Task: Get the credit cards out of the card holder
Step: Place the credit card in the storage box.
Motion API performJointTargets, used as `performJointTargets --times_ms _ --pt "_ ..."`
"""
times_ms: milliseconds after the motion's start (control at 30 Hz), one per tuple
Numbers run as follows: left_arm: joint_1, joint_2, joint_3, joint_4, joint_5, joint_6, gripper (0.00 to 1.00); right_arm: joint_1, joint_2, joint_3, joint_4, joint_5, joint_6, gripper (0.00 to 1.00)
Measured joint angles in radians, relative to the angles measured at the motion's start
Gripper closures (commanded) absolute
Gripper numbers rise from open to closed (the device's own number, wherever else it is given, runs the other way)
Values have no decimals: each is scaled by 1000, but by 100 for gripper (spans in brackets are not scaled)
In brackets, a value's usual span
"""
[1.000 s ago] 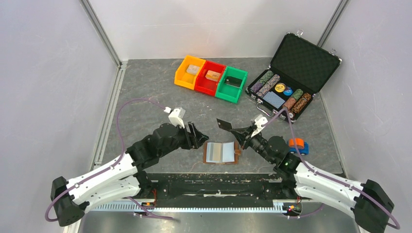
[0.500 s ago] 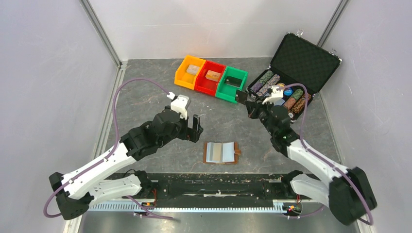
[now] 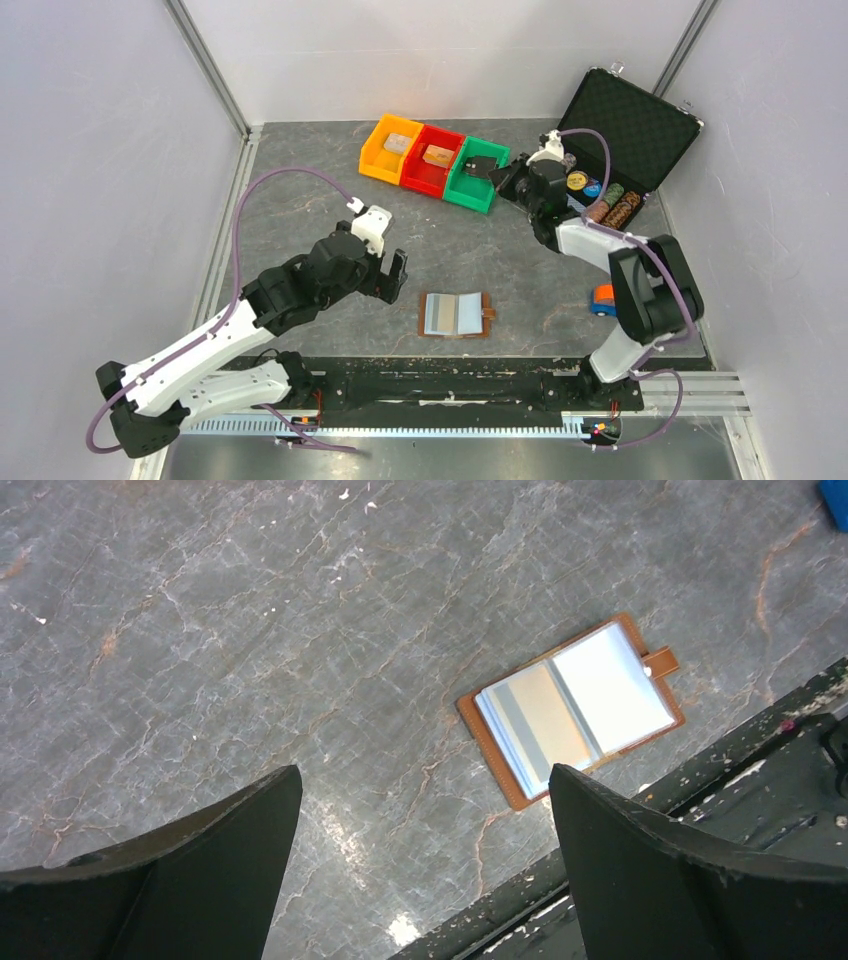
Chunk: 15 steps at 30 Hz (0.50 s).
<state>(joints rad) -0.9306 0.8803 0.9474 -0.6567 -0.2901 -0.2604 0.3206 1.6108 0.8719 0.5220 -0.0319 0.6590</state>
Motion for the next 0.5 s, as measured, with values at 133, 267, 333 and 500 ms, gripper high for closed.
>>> performJointTargets --times_ms 133,267,333,500 --pt "0 -2 -23 -1 -1 18 0 -11 115 79 -1 3 60 100" --pt "0 -9 -38 -1 -16 24 0 -11 214 164 -11 26 105 100" --pt "0 -14 -39 -3 -24 24 0 -12 264 218 -22 32 124 100" --pt "0 -29 -39 -3 -24 24 0 -17 362 320 -64 47 155 100"
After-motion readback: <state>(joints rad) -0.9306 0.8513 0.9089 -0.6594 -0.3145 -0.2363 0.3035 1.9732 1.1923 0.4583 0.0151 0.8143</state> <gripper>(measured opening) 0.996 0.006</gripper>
